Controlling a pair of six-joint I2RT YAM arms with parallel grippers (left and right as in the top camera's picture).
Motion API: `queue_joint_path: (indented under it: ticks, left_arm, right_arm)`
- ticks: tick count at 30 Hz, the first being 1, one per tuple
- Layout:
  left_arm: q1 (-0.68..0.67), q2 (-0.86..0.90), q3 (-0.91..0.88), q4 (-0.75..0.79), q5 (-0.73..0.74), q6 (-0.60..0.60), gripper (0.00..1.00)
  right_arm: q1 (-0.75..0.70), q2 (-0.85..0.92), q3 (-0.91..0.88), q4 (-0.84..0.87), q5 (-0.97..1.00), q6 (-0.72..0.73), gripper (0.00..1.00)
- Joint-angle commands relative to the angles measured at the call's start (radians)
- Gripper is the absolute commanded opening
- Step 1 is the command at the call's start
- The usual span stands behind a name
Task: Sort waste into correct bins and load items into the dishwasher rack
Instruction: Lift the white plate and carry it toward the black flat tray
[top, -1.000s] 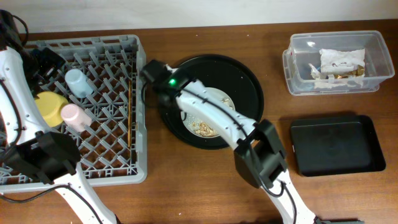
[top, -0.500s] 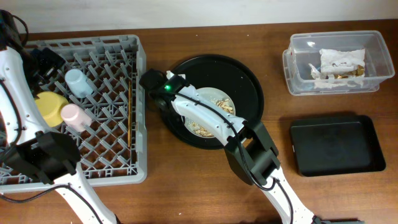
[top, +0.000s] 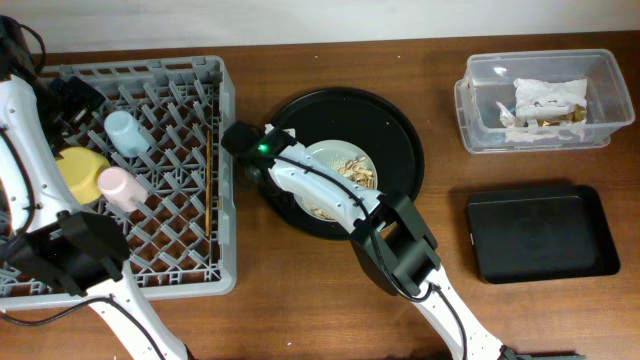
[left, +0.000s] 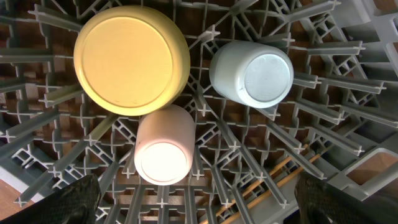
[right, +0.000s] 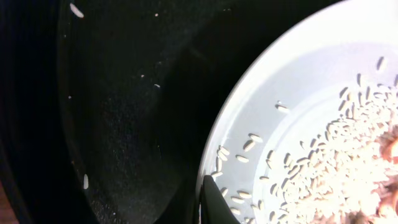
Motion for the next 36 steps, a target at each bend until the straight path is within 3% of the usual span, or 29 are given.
queue_joint_path:
  ticks: [1, 6, 15, 26, 30, 36]
  left_arm:
    - [0.005, -0.005, 0.007, -0.002, 0.007, -0.013, 0.99]
    - [0.005, -0.005, 0.007, -0.002, 0.007, -0.013, 0.99]
    - [0.005, -0.005, 0.007, -0.002, 0.007, -0.012, 0.99]
    - [0.007, -0.005, 0.007, -0.002, 0.007, -0.013, 0.99]
    - [0.007, -0.005, 0.007, -0.002, 0.007, -0.012, 0.99]
    - [0.007, -0.005, 0.007, -0.002, 0.007, -0.013, 0.99]
  right_arm:
    - [0.002, 0.002, 0.103, -0.090, 0.097, 0.010, 0.04]
    - [-0.005, 0.002, 0.280, -0.286, 0.158, 0.014, 0.04]
    - [-0.142, -0.021, 0.286, -0.568, 0.198, 0.122, 0.04]
    - [-0.298, -0.220, 0.286, -0.569, 0.149, 0.109, 0.04]
    - [-0.377, -0.272, 0.286, -0.569, 0.140, 0.007, 0.04]
    - [-0.648, -0.272, 0.258, -0.568, -0.056, -0.019, 0.04]
